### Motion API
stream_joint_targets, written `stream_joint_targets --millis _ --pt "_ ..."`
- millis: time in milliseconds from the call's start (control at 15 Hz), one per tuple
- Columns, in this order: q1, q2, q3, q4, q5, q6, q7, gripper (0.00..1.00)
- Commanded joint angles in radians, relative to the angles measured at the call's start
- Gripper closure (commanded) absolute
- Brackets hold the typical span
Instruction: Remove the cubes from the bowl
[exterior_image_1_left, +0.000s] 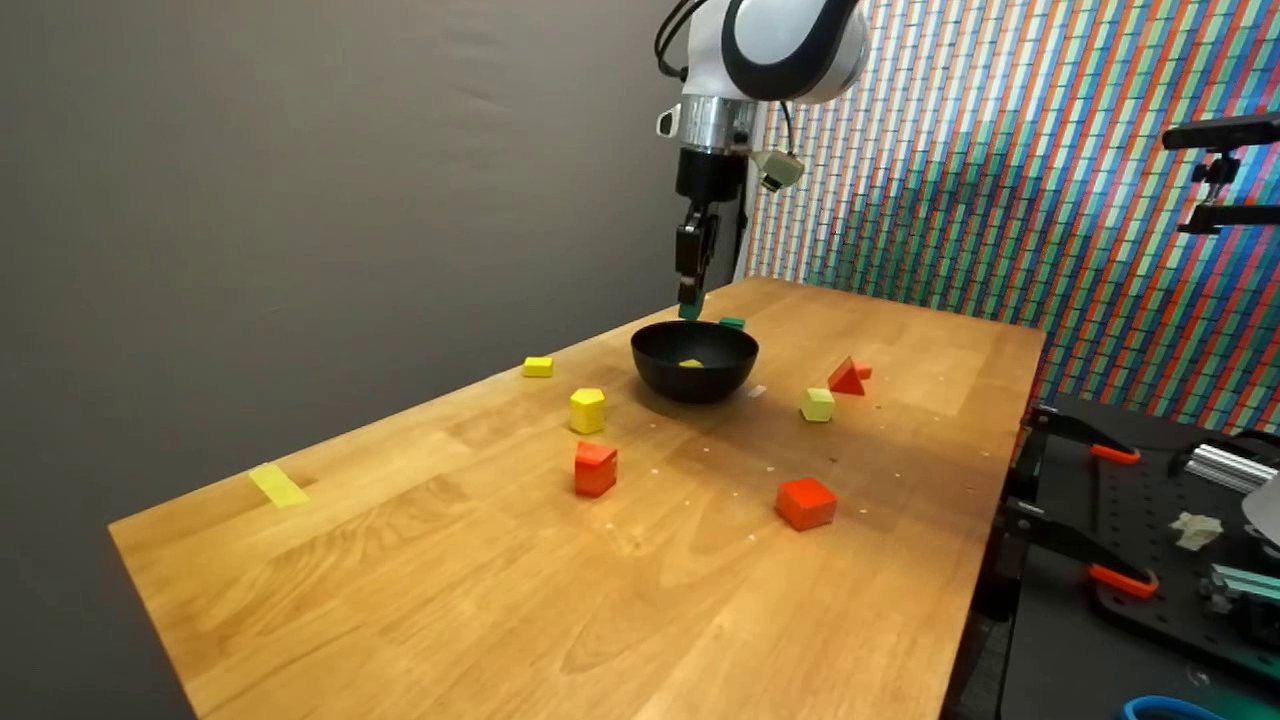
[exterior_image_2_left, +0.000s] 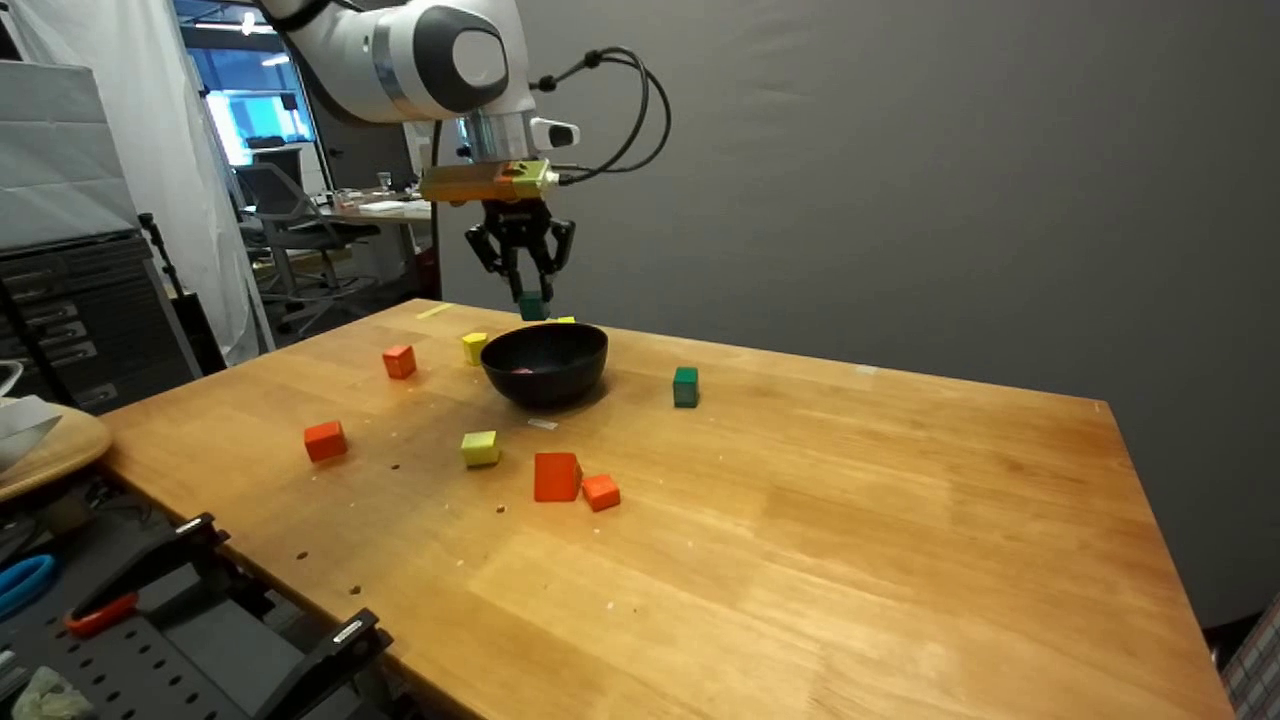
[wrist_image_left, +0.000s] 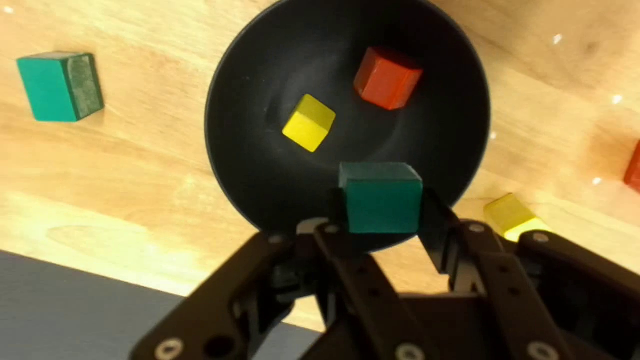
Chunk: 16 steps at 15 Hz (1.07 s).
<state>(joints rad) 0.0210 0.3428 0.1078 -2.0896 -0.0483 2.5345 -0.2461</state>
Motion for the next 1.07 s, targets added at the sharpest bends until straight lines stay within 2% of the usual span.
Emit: stream_joint_targets --millis 0,267,600,933,1000 --pt "-0.009 -0.146 0.053 -0.135 0.058 -0.01 -0.104 0.83" --pt "0.028 -0.167 0.088 -0.199 0.055 -0.044 -0.172 0.83" --pt "0.084 -0.114 0.102 -0.254 -0.016 -0.067 -0.183 0.83" --pt "0.109 -0.073 0.106 -0.285 -0.052 -0.041 -0.179 0.83" --pt "0.109 -0.069 0.107 -0.288 -0.05 -0.033 -0.179 0.61"
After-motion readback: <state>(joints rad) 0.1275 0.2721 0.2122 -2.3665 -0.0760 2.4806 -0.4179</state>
